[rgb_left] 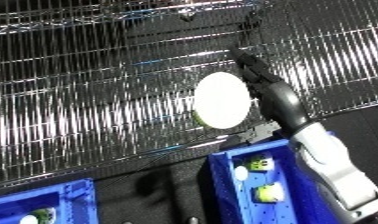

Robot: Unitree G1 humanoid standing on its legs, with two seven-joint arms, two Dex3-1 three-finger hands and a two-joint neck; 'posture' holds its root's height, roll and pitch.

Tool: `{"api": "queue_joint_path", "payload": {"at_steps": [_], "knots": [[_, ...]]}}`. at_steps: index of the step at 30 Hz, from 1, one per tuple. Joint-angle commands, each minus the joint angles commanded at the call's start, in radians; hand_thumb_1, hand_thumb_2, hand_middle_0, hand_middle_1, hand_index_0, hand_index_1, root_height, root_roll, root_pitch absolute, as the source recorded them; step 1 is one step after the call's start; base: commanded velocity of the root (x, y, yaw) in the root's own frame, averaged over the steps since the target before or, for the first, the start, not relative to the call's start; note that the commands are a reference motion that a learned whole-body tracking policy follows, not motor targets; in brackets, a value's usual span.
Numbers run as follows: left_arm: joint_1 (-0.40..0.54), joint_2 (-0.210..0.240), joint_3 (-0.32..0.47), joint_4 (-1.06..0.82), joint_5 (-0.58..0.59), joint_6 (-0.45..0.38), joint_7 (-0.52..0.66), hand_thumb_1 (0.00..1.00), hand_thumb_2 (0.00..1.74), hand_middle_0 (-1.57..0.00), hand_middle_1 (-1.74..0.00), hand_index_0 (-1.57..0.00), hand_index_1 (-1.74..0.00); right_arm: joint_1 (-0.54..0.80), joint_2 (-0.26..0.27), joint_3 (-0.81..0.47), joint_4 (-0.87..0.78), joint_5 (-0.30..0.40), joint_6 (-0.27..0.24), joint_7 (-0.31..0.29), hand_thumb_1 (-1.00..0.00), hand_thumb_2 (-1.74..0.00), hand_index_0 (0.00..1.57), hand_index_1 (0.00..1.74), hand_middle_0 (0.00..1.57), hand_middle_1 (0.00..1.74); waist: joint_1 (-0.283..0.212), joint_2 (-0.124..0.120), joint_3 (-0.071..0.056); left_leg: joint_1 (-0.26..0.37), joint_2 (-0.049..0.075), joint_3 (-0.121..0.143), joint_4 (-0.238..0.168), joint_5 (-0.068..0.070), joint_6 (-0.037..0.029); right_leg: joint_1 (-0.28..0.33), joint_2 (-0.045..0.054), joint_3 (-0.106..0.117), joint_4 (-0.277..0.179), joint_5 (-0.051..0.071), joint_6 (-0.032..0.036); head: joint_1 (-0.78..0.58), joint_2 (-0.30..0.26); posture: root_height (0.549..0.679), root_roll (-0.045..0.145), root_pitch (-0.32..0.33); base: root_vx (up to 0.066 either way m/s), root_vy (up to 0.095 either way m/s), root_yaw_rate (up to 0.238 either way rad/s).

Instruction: Pick up the object and place it into the box

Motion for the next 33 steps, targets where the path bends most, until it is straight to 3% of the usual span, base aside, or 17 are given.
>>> {"api": "queue_joint_path", "payload": {"at_steps": [17, 24, 29, 33], "knots": [[0.011, -0.012, -0.012, -0.015, -0.008, -0.004, 0.003, 0.00, 0.00, 0.00, 0.00, 0.00, 0.00, -0.019, 0.007, 0.016, 0.018, 0.011, 0.005, 0.025, -0.95, -1.65, 1.49, 1.65, 1.49, 1.65, 0.005, 0.013, 0.000, 0.002, -0.004, -0.001, -0.013, 0.010, -0.0002, -0.004, -0.0043, -0.001, -0.004, 0.001, -0.0020, 0.013, 0.028, 0.636, 0.082, 0.129, -0.008, 0.009, 0.010], [0.014, -0.013, 0.002, -0.007, -0.004, -0.003, 0.005, 0.00, 0.00, 0.00, 0.00, 0.00, 0.00, 0.011, -0.004, 0.003, -0.017, -0.008, -0.008, -0.003, -0.95, -1.65, 1.49, 1.65, 1.49, 1.65, -0.006, 0.007, 0.000, 0.016, -0.003, 0.003, -0.013, 0.004, 0.0007, 0.012, -0.0022, 0.006, -0.011, 0.000, -0.0010, -0.005, 0.043, 0.638, 0.080, 0.123, -0.022, -0.003, -0.036], [0.020, -0.011, 0.024, 0.005, 0.006, -0.001, 0.007, 0.00, 0.00, 0.00, 0.00, 0.00, 0.00, 0.052, -0.025, -0.031, -0.120, -0.065, -0.041, -0.052, -0.95, -1.65, 1.49, 1.65, 1.49, 1.65, -0.029, -0.006, 0.000, 0.030, -0.001, 0.011, -0.008, -0.008, 0.0031, 0.026, 0.0023, 0.019, -0.027, 0.007, 0.0051, -0.026, 0.052, 0.639, 0.077, 0.117, -0.014, 0.015, -0.116], [0.033, -0.011, 0.052, 0.011, 0.012, -0.003, 0.017, 0.00, 0.00, 0.00, 0.00, 0.00, 0.00, 0.113, -0.039, -0.079, -0.270, -0.121, -0.056, -0.111, -0.95, -1.65, 1.49, 1.65, 1.49, 1.65, -0.053, -0.025, 0.000, 0.034, 0.005, 0.019, 0.011, -0.026, 0.0085, 0.033, 0.0102, 0.029, -0.030, 0.009, 0.0081, -0.060, 0.057, 0.640, 0.072, 0.112, -0.021, 0.009, -0.171]]}}
